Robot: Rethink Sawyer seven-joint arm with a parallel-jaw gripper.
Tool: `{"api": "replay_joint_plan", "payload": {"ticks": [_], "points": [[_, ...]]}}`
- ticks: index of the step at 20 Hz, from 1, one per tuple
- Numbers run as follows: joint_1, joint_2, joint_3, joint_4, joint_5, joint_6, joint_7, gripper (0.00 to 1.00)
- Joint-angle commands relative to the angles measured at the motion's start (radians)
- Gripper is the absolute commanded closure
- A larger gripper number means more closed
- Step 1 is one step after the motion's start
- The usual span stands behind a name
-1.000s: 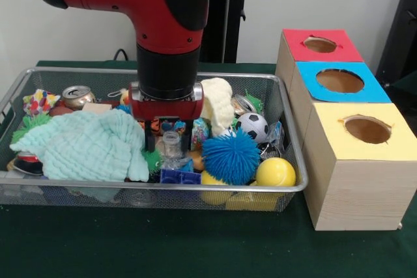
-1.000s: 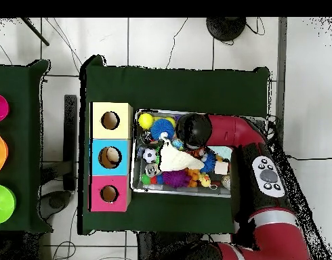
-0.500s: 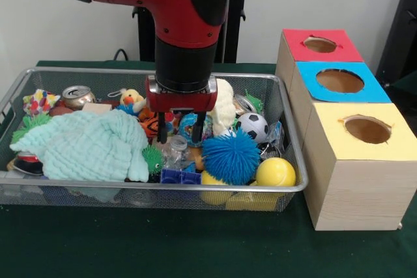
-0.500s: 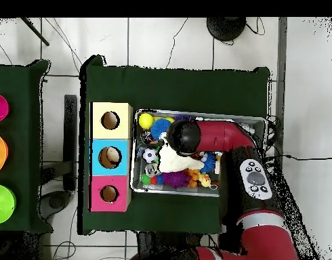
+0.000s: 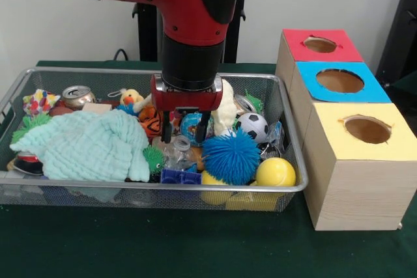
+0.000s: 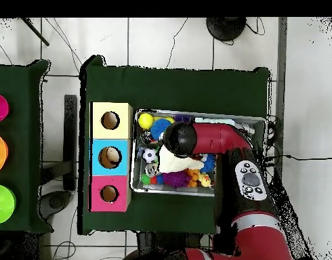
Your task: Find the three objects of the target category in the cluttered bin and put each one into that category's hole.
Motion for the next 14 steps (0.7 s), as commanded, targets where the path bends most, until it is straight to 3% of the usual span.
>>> {"api": "replay_joint_plan", "payload": {"ticks": [1,8,14], "points": [[-0.025,0.082,0.014,0.017,0.031,-0.064,0.159,0.00],[-0.050,0.153,0.023,-0.080,0.026,-0.055,0.113,0.00],[-0.050,0.183,0.029,-0.108,0.027,-0.064,0.118,0.00]]}}
